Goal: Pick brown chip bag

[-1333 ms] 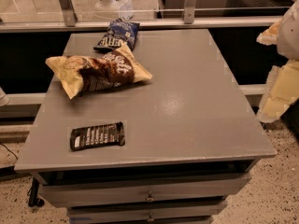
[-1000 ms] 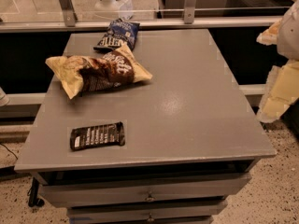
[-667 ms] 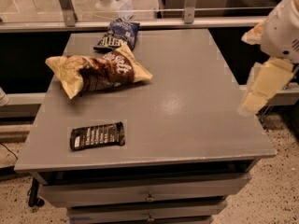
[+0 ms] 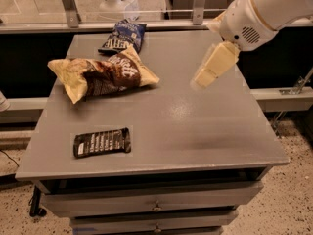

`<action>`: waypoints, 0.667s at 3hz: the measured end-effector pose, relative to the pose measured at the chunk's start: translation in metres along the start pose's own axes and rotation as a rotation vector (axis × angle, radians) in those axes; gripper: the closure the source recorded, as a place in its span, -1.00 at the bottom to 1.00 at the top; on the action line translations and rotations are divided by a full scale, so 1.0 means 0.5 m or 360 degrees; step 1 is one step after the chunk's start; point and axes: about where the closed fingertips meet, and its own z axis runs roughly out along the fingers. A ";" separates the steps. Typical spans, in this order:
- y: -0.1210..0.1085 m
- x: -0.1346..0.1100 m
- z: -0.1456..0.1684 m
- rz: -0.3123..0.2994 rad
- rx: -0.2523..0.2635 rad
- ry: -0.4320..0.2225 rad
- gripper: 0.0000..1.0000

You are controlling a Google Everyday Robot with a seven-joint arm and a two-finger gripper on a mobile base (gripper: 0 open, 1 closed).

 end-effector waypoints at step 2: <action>-0.045 -0.169 0.135 -0.0054 0.0090 -0.0337 -1.00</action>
Offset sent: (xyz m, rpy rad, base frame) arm 0.0859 0.1494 -0.0030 0.2550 -0.2052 0.0544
